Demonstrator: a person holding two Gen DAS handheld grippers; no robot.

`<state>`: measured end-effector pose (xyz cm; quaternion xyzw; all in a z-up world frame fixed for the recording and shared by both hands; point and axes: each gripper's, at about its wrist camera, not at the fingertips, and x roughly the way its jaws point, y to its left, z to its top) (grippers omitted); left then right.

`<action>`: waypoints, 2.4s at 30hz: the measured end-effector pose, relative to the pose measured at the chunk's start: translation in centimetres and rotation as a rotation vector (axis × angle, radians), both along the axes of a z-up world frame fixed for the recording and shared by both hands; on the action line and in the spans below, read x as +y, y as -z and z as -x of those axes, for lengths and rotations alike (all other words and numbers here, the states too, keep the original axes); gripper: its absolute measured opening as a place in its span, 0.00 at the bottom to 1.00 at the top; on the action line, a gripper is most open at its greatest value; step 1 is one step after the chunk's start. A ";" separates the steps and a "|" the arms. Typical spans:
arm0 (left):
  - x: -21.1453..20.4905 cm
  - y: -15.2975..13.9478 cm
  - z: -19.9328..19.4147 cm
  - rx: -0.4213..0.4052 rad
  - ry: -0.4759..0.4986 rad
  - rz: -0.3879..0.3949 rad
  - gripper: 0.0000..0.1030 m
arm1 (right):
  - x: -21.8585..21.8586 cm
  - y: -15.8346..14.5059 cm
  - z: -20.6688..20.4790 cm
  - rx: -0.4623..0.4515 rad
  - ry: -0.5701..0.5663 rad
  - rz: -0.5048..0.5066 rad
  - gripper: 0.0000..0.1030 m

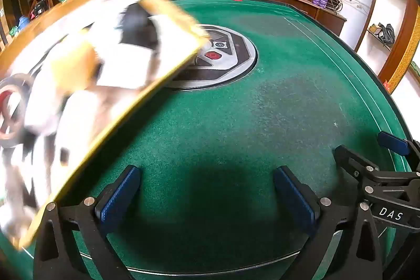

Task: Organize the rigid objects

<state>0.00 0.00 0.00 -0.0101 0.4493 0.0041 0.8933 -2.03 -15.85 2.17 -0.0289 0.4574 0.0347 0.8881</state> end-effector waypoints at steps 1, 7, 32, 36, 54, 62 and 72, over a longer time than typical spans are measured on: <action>0.0 0.0 0.0 0.000 0.000 0.000 1.00 | 0.0 0.0 0.0 0.001 0.000 0.000 1.00; 0.0 0.0 0.0 0.000 0.000 -0.001 1.00 | 0.0 0.0 0.0 0.001 0.000 -0.001 1.00; 0.0 0.8 0.2 -0.004 0.003 0.003 1.00 | -0.3 -0.7 -0.7 0.007 0.000 0.000 1.00; 0.0 1.1 0.4 -0.004 0.003 0.003 1.00 | -0.4 -0.7 -1.0 0.007 0.000 0.000 1.00; 1.1 -0.6 0.6 -0.002 0.004 0.000 1.00 | 0.3 0.2 -0.1 -0.002 -0.002 -0.001 1.00; 1.2 -0.8 0.3 0.000 0.006 0.000 1.00 | 0.4 0.2 -0.1 -0.002 -0.001 -0.001 1.00; 1.6 -1.0 0.5 0.001 0.008 0.001 1.00 | 0.4 0.1 -0.1 0.000 0.000 -0.001 1.00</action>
